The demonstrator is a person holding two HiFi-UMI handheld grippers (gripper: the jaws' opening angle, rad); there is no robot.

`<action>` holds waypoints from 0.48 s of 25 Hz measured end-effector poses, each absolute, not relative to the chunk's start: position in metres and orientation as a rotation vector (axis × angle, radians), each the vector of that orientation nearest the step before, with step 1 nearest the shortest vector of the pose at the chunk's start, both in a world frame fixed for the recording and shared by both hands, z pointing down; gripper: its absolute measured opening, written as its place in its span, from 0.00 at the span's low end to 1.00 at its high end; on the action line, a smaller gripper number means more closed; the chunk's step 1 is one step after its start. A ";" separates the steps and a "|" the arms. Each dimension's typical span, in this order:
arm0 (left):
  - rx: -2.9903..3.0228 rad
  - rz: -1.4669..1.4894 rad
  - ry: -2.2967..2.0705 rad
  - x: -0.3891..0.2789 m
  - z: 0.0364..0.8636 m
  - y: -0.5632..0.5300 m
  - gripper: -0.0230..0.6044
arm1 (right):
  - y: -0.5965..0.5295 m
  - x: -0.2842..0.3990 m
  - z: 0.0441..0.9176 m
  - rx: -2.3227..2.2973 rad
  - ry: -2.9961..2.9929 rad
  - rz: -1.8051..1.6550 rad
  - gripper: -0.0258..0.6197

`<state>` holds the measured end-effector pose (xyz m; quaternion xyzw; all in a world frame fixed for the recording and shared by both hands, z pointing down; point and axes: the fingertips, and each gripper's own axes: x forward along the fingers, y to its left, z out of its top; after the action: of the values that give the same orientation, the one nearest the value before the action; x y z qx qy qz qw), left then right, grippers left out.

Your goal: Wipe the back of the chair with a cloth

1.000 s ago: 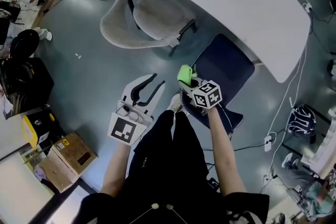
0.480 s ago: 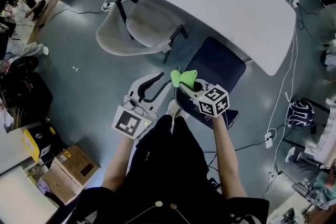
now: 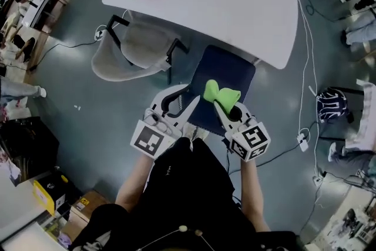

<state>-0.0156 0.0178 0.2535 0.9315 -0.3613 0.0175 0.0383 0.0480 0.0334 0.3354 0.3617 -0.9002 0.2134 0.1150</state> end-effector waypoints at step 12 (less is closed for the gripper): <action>2.835 -0.018 -0.855 0.050 0.224 0.043 0.20 | 0.090 0.140 0.232 1.747 -2.560 0.164 0.07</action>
<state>0.0501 0.0428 0.2240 0.9535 -0.2877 -0.0059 0.0898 0.1401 0.0903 0.2325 0.5627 -0.8248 0.0527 0.0190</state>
